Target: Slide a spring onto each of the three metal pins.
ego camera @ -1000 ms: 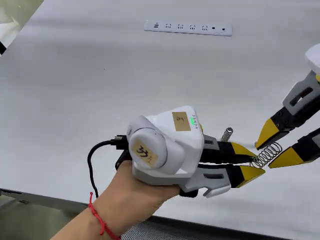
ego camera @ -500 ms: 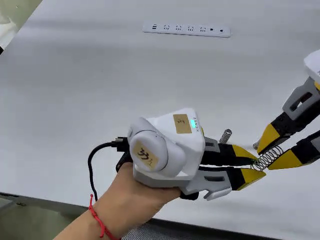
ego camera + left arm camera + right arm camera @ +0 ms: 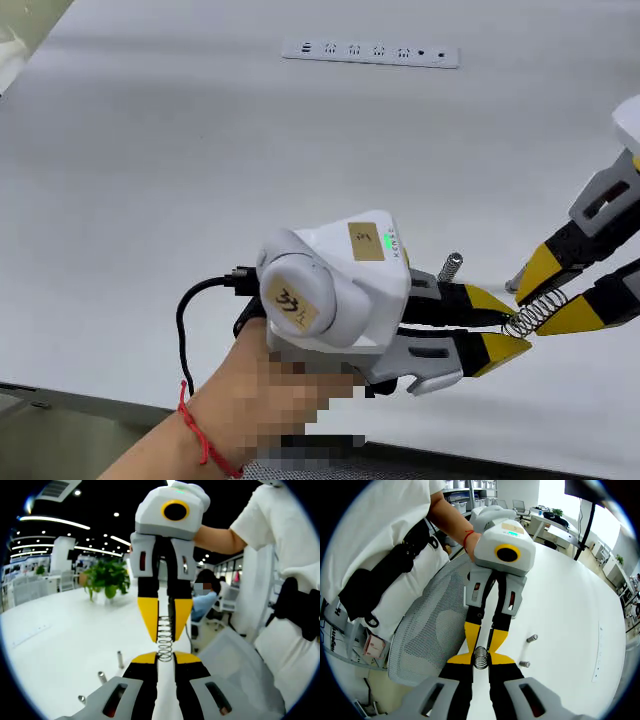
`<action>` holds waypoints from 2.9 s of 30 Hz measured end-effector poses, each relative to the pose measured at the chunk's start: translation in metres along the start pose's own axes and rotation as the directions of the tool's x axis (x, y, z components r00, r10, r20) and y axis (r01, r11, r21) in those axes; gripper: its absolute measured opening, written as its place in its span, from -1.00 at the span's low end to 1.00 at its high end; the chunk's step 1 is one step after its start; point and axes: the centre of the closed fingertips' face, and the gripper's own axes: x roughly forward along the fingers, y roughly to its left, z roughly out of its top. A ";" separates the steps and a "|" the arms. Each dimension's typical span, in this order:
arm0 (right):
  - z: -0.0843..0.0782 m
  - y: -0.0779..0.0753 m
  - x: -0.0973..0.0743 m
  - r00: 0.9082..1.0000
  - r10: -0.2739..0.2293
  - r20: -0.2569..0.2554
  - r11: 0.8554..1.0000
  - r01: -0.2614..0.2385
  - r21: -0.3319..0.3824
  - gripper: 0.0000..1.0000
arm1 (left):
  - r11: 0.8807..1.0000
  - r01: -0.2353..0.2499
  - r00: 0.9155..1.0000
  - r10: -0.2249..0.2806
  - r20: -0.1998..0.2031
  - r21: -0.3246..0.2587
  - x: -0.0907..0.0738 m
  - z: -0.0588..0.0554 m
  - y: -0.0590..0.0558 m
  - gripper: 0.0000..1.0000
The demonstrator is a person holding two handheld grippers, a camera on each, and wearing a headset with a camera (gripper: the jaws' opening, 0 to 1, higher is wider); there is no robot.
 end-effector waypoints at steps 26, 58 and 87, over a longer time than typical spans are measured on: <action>-0.021 -0.012 -0.019 0.995 -0.100 0.006 0.990 0.099 0.097 -0.75 | 0.993 -0.114 0.993 0.114 -0.013 0.002 -0.027 -0.013 0.025 -0.30; -0.111 -0.074 -0.016 0.952 -0.235 -0.198 0.927 0.281 0.249 -0.75 | 0.945 -0.325 0.943 0.327 -0.062 0.048 -0.091 -0.044 0.079 0.69; -0.132 -0.078 0.024 0.955 -0.185 -0.232 0.928 0.247 0.279 -0.75 | 0.945 -0.326 0.943 0.325 -0.065 -0.003 -0.091 -0.056 0.078 0.98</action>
